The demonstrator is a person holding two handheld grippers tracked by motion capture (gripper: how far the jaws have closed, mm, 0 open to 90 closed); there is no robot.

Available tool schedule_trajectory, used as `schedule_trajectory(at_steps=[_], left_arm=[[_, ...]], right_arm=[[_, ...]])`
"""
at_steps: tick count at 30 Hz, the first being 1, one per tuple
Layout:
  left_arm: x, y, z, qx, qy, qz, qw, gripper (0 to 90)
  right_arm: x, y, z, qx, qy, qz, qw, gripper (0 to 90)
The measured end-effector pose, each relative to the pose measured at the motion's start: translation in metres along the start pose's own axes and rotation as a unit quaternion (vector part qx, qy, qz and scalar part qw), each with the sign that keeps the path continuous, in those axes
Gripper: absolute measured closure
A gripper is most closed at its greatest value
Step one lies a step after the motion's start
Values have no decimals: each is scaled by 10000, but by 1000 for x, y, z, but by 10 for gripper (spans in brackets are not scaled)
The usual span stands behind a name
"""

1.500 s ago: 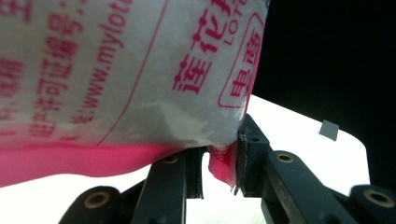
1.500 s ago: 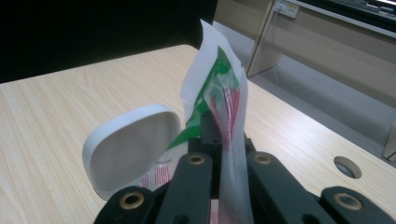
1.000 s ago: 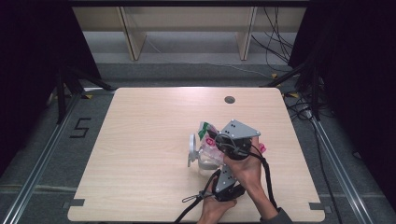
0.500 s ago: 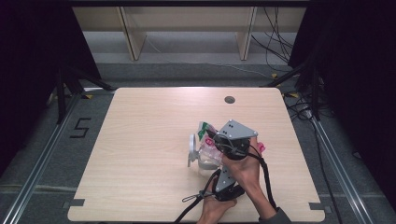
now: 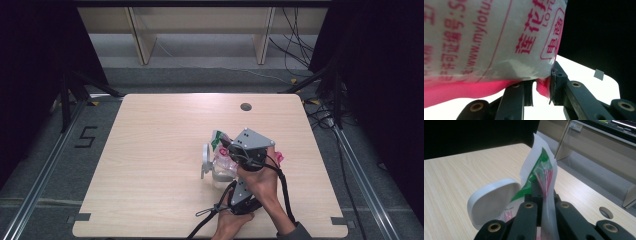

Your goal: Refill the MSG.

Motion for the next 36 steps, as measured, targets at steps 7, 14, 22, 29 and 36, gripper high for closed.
schedule_trajectory(at_steps=[7,14,22,29,36], left_arm=[[0,1,1,-3,-2,-4,10000,757],[0,1,1,-9,-32,-24,10000,757],[1,1,1,1,-30,-16,10000,757],[0,0,3,11,139,135,9998,757],[0,0,4,7,116,121,9999,757]], right_arm=[[-1,0,2,43,96,79,9999,900],[1,1,-1,-6,-73,-33,10000,900],[1,1,0,4,-46,7,10000,900],[2,2,-2,-82,-145,-27,9999,900],[1,2,-1,-38,-78,26,10000,900]])
Point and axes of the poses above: each handheld gripper's, and its own axes: y roughly forward along the jaws, x roughly out of its top, z roughly to its left, the point moved 6 cm from there along y, roughly forward along the jaws, and after that the axes turned 9 degrees about -z, right-handed, at the moved point
